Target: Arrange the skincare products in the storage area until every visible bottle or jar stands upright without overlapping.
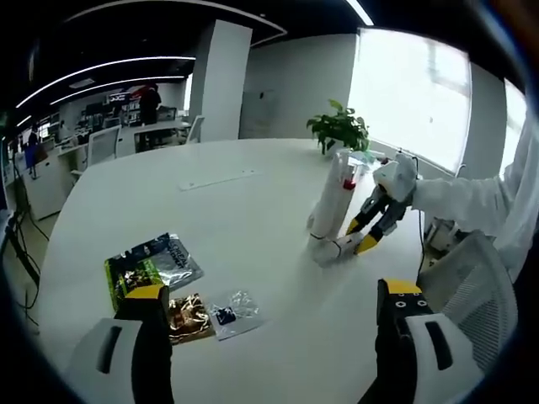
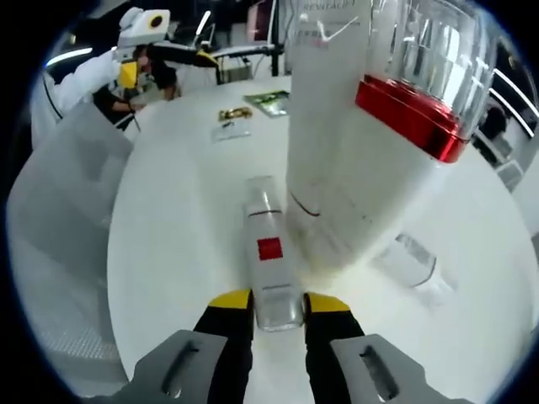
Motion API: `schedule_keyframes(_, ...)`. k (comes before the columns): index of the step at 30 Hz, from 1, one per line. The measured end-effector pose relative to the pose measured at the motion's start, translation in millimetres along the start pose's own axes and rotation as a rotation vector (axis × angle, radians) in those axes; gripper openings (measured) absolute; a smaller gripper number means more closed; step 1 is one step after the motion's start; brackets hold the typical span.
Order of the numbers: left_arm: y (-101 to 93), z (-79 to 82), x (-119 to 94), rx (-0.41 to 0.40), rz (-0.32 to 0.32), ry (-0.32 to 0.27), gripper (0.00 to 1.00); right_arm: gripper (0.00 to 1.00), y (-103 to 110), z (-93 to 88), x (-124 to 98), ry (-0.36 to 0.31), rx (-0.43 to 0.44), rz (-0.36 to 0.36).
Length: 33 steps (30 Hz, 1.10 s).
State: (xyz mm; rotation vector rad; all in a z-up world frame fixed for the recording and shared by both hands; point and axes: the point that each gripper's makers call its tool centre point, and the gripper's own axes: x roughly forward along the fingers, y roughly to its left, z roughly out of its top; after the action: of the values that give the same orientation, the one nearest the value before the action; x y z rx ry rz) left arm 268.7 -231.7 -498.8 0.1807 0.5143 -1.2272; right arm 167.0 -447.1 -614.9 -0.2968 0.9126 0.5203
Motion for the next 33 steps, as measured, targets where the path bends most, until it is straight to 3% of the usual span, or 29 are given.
schedule_keyframes(8, 1.4, -1.8, 2, -0.005, -0.010, 0.008, 0.95, 0.13, 8, -0.5, -1, 0.017, 0.014, 0.008)
schedule_keyframes(13, -1.0, -6.6, 5, -0.042, -0.018, 0.031, 0.90, 0.13, 17, -0.2, -1, 0.007, 0.097, 0.012)
schedule_keyframes(15, -4.0, -6.1, 6, -0.042, -0.026, 0.031, 0.89, 0.13, 20, -0.5, -1, 0.003, 0.093, 0.016)
schedule_keyframes(18, -6.3, -6.2, 8, -0.051, -0.038, 0.034, 0.88, 0.13, 26, 0.7, -1, -0.015, 0.123, 0.025)
schedule_keyframes(23, -13.4, -7.2, 13, -0.105, -0.066, 0.051, 0.82, 0.12, 32, 6.8, 0, -0.105, 0.222, 0.034)
schedule_keyframes(33, -28.6, 2.4, 28, -0.210, -0.122, 0.005, 0.74, 0.12, 44, 13.5, 3, -0.198, 0.404, 0.070)
